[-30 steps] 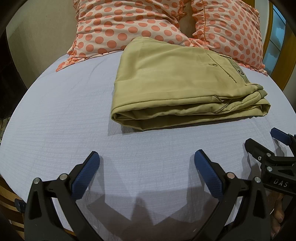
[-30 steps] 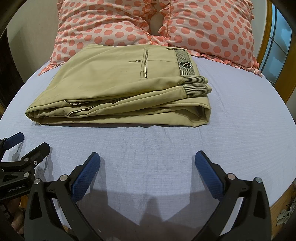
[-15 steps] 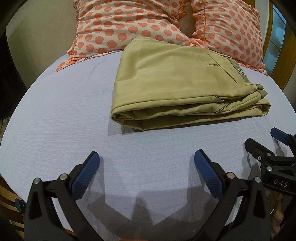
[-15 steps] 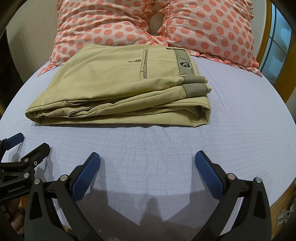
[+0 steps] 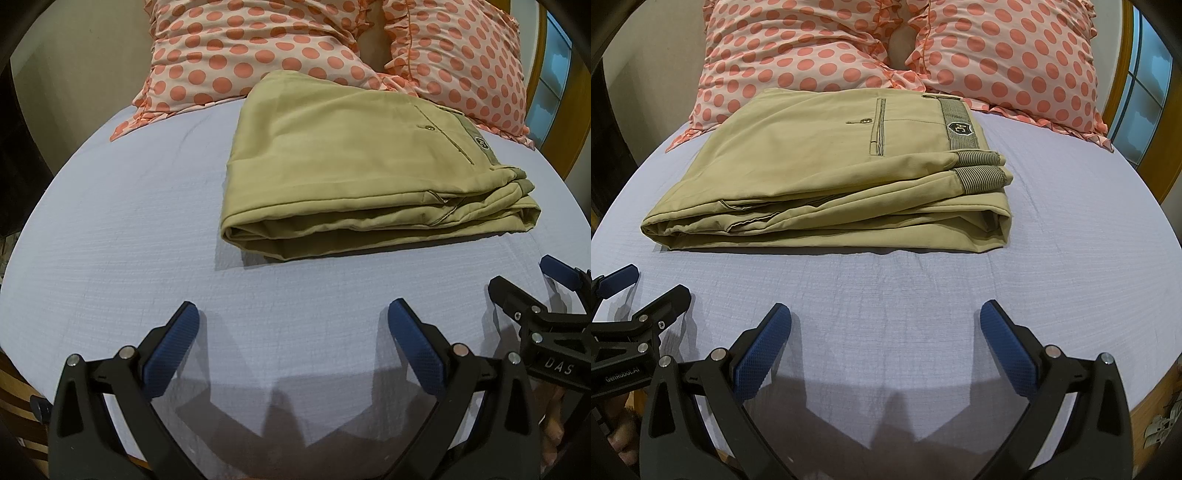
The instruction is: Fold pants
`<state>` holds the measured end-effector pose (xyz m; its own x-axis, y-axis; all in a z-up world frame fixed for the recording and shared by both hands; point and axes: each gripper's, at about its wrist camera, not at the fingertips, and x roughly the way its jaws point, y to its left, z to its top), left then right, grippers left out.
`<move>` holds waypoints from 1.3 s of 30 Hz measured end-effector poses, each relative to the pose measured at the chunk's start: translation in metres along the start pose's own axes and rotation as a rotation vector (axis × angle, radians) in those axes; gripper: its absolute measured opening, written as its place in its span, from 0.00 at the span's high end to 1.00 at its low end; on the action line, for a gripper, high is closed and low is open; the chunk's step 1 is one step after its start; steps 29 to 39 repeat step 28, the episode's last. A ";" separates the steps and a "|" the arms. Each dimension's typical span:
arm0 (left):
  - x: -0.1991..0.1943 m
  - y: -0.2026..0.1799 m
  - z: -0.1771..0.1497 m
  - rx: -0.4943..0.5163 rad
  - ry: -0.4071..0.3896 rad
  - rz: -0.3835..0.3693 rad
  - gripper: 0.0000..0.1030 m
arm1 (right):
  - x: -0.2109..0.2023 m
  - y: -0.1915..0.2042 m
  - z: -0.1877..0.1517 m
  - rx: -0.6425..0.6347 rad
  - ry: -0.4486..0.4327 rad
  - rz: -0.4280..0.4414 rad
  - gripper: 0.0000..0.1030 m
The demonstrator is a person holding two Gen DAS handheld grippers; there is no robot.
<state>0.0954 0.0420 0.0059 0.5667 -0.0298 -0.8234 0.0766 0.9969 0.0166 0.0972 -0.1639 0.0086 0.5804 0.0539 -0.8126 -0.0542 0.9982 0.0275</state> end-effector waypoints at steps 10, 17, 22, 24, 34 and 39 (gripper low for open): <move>-0.001 0.001 0.001 -0.002 -0.006 0.001 0.02 | 0.000 0.000 0.000 -0.001 -0.001 0.000 0.01; -0.001 -0.001 0.000 0.001 0.001 0.003 0.02 | 0.000 -0.001 0.000 -0.002 0.000 0.001 0.01; -0.001 0.000 0.001 0.000 0.008 0.003 0.02 | 0.000 -0.001 0.000 -0.002 -0.001 0.002 0.01; -0.001 -0.001 0.002 0.002 0.010 0.003 0.02 | 0.000 -0.001 0.000 -0.002 -0.001 0.002 0.01; -0.001 -0.001 0.002 0.002 0.010 0.003 0.02 | 0.000 -0.001 0.000 -0.003 0.000 0.003 0.01; -0.001 -0.001 0.002 0.002 0.010 0.003 0.02 | 0.000 -0.001 0.000 -0.003 0.000 0.003 0.01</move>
